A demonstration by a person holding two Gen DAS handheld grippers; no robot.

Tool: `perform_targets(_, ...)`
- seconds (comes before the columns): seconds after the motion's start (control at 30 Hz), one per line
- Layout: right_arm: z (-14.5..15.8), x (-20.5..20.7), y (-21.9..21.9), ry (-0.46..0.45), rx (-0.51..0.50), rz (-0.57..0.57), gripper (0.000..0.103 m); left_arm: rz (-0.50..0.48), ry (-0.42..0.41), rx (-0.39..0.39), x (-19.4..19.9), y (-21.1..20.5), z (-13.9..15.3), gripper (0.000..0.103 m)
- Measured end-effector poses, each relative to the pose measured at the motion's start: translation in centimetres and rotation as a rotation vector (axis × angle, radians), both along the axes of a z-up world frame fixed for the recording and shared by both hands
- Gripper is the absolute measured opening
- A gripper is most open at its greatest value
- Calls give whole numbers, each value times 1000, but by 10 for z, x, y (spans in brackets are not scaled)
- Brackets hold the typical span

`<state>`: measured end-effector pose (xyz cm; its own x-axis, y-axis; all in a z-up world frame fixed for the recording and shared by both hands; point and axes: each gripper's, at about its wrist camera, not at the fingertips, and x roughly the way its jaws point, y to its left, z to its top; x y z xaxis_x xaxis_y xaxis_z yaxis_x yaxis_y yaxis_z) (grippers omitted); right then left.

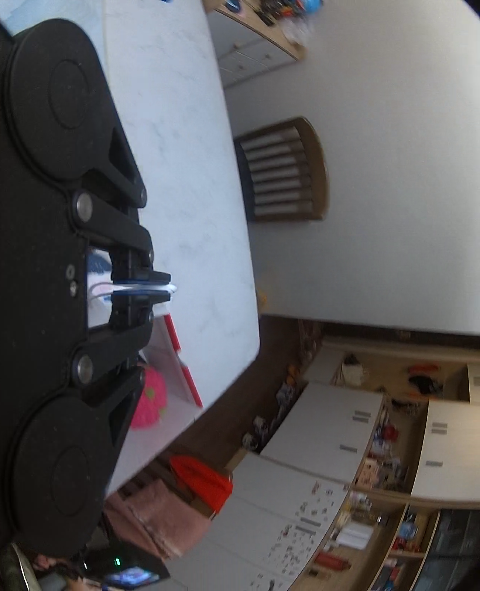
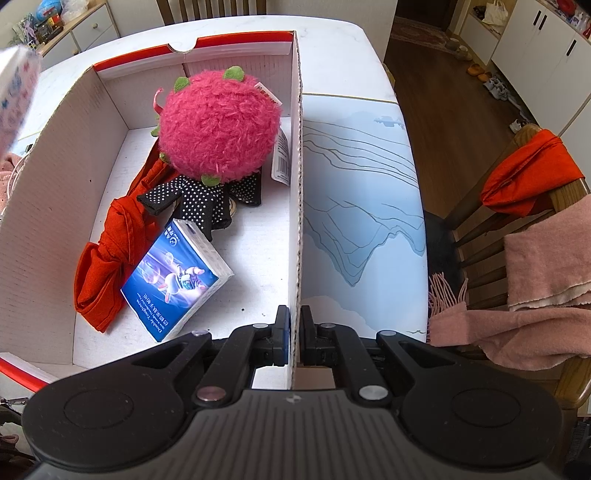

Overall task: Organize objects
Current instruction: 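Lift the white cable with the left tool and carry it toward the box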

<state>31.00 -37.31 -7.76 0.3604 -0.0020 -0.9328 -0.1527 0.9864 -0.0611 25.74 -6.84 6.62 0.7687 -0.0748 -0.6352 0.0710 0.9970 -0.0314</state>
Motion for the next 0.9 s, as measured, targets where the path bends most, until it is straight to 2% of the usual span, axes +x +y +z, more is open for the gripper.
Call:
perform_targets(0.27,0,-1,0,-4,8,2,5,-80,3,-30,15,-41,-1,0)
perform_targets(0.5,0,-1,-3,-8,18,5,5,-99,48,-7,29,-70,-25,0)
perform_targets(0.6,0,-2,-4,-8,19,7,5,-77,80,16,36,-78,-37,0)
perform_targets(0.9,-1,-1,-4,-11,25,16,5,-42,132,163,59,-96,-73,0)
